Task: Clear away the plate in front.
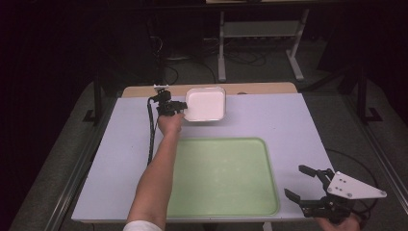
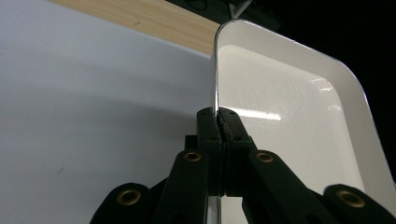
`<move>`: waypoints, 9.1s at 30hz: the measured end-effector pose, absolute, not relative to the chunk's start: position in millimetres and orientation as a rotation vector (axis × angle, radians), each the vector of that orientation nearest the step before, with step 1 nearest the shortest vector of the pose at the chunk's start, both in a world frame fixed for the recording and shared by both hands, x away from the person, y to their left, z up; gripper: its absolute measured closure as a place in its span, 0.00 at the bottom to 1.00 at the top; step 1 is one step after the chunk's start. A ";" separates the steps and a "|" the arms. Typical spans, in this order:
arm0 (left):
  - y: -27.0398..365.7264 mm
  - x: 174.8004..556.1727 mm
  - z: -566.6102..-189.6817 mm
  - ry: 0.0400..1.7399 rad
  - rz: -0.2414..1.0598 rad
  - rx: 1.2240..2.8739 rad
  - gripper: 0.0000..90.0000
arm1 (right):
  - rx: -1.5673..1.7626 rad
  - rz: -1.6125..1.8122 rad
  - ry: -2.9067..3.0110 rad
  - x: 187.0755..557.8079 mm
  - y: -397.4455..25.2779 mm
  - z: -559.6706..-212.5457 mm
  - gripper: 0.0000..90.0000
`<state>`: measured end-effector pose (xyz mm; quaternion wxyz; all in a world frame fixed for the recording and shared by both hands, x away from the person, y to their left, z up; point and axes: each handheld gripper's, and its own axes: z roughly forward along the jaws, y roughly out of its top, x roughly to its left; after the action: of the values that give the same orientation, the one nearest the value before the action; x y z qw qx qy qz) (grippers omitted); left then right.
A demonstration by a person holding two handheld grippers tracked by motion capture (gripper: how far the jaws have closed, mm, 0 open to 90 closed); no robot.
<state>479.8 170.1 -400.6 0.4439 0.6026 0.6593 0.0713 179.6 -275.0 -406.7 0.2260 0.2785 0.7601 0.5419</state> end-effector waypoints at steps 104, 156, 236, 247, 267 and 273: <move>200.0 370.4 -388.7 1.546 0.126 1.455 0.98 | 0.798 1.490 2.046 179.8 -274.5 -405.1 0.15; 172.1 286.1 -445.4 1.569 0.029 1.523 0.98 | 0.775 1.478 2.063 177.0 -269.0 -404.6 0.15; 179.7 247.7 -445.1 1.623 0.177 1.541 0.88 | 0.751 1.464 2.086 179.7 -263.9 -404.7 0.15; 183.5 247.3 -444.0 1.556 0.167 1.542 0.83 | 0.765 1.459 2.094 181.7 -263.2 -406.7 0.15; 200.3 241.1 -432.5 1.349 0.226 1.666 0.61 | 0.774 1.436 2.099 182.4 -262.7 -408.5 0.15; 206.6 238.7 -426.2 1.250 0.254 1.725 0.51 | 0.778 1.419 2.109 183.7 -260.2 -409.8 0.15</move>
<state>238.7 206.6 -426.2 0.4778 0.7064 0.5118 0.1039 183.7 -260.2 -409.8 0.2390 0.2843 0.7703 0.5183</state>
